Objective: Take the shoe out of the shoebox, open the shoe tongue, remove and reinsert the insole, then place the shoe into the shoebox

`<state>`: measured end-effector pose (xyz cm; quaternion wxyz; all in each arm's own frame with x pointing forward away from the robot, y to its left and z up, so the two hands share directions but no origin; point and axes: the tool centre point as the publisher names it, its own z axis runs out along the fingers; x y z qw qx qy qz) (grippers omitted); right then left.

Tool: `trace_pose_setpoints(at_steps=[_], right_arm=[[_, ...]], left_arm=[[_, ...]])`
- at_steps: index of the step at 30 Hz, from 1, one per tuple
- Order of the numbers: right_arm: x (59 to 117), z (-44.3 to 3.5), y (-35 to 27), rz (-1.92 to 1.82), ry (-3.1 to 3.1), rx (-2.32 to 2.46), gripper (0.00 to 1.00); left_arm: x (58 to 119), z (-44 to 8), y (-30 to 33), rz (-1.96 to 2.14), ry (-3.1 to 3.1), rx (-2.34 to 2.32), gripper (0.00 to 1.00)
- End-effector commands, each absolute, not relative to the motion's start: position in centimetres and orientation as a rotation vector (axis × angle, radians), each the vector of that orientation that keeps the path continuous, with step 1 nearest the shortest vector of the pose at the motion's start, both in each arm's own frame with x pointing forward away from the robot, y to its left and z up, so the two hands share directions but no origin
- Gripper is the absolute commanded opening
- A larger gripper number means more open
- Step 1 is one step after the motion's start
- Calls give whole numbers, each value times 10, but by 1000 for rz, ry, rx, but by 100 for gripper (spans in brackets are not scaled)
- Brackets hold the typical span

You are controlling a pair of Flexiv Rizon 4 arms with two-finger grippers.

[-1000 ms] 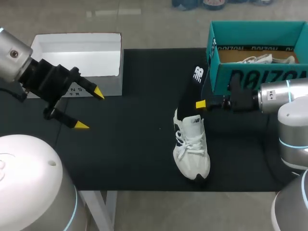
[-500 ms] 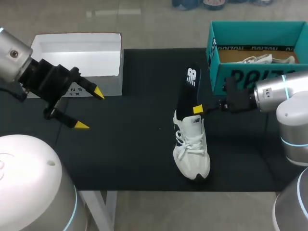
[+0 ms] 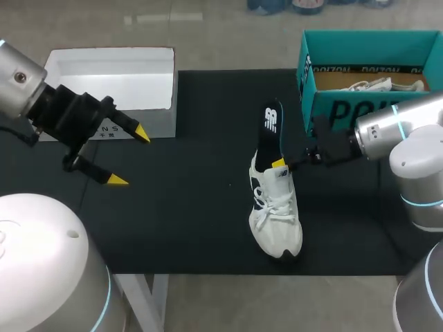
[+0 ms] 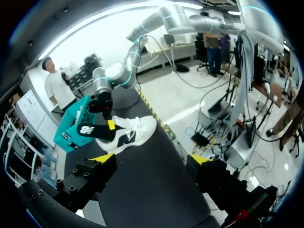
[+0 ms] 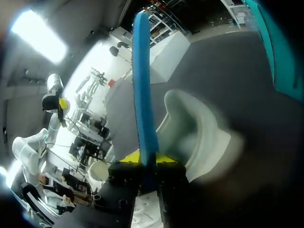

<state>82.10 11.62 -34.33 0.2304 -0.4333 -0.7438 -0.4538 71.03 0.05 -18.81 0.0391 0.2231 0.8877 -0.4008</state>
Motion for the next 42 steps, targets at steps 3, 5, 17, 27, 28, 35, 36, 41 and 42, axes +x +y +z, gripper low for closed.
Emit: trace_pose_setpoints(at_steps=[3, 5, 17, 27, 28, 35, 36, 41, 42], right_arm=[[829, -338, 118, -1252, -2058, -1194, 46], [832, -334, 118, -1263, -2063, -1192, 46], [845, -323, 113, -1303, -2080, -1196, 45], [856, -326, 112, -1294, -2093, -1200, 0], [856, -326, 112, -1292, -2094, -1199, 0], [849, -331, 114, -1270, -2085, -1189, 0], [847, -333, 114, -1263, -2085, -1187, 0], [833, -345, 114, -1223, -2070, -1185, 0], [830, -347, 114, -1215, -2062, -1182, 0]], left_arm=[[710, -188, 1, -1225, 2725, 685, 100], [710, -188, 1, -1225, 2725, 685, 100], [710, -188, 1, -1225, 2725, 685, 100], [710, -188, 1, -1225, 2725, 685, 100], [710, -188, 1, -1225, 2725, 685, 100], [710, -188, 1, -1225, 2725, 685, 100], [710, -188, 1, -1225, 2725, 685, 100], [710, -188, 1, -1225, 2725, 685, 100], [710, -188, 1, -1225, 2725, 685, 100]])
